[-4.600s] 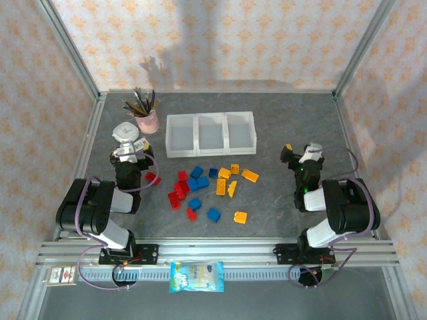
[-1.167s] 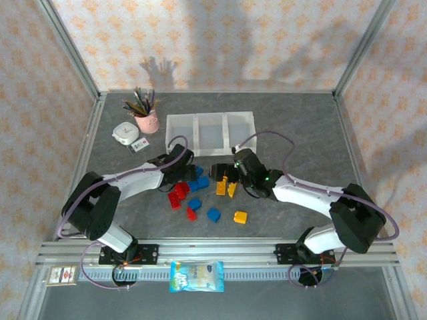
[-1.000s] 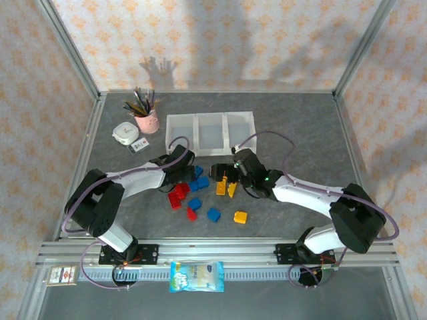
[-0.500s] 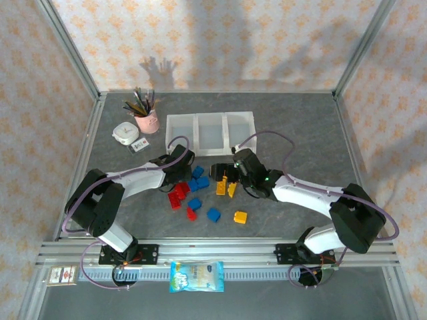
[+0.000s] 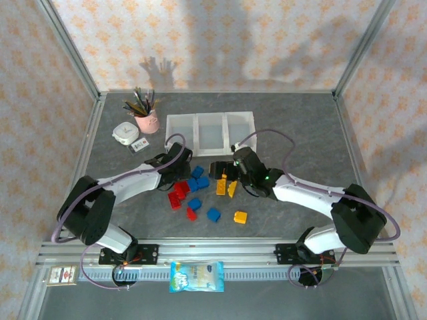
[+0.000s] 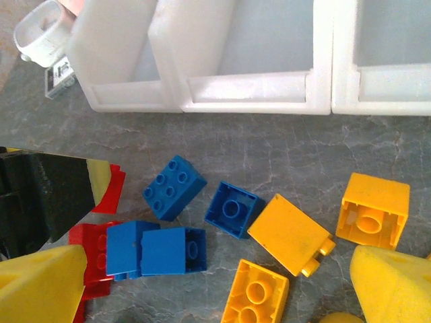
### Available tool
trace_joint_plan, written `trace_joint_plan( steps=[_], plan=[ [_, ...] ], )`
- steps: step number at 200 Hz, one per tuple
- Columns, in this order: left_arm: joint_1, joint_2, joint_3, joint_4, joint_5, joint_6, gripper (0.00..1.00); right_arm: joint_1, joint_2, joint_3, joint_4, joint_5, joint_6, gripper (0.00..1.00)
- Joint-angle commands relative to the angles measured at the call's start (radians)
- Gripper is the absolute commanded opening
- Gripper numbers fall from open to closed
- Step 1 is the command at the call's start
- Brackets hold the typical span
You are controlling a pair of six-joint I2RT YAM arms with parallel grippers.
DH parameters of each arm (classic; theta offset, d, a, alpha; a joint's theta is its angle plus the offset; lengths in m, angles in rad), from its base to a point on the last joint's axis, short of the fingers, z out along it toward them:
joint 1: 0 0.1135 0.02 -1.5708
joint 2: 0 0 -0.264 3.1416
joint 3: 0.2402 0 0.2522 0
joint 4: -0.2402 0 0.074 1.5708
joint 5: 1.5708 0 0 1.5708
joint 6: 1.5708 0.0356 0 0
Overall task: Sort the legos into containers by color
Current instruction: Pick up the lego from the center of the table, then place the lego in the container.
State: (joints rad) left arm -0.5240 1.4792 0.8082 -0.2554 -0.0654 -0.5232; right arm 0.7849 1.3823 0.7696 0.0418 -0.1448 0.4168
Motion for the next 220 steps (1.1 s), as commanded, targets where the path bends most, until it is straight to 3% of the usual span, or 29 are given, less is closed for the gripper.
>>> trace_joint_plan(
  steps=[1,53,120,176,220],
  plan=[
    [-0.004,-0.058,0.019,-0.052,-0.057,0.002,0.34,0.007,-0.041,0.056,0.000,0.027,-0.016,1.00],
    [0.048,-0.040,0.169,-0.041,-0.130,0.041,0.34,0.005,-0.033,0.122,0.021,0.068,-0.013,1.00],
    [0.171,0.257,0.475,-0.017,-0.036,0.078,0.33,-0.017,-0.008,0.151,0.026,0.146,-0.029,1.00],
    [0.193,0.524,0.720,-0.063,-0.015,0.121,0.33,-0.039,-0.013,0.128,0.045,0.152,-0.043,1.00],
    [0.194,0.644,0.856,-0.140,-0.034,0.140,0.44,-0.048,-0.012,0.126,0.047,0.151,-0.058,1.00]
  ],
)
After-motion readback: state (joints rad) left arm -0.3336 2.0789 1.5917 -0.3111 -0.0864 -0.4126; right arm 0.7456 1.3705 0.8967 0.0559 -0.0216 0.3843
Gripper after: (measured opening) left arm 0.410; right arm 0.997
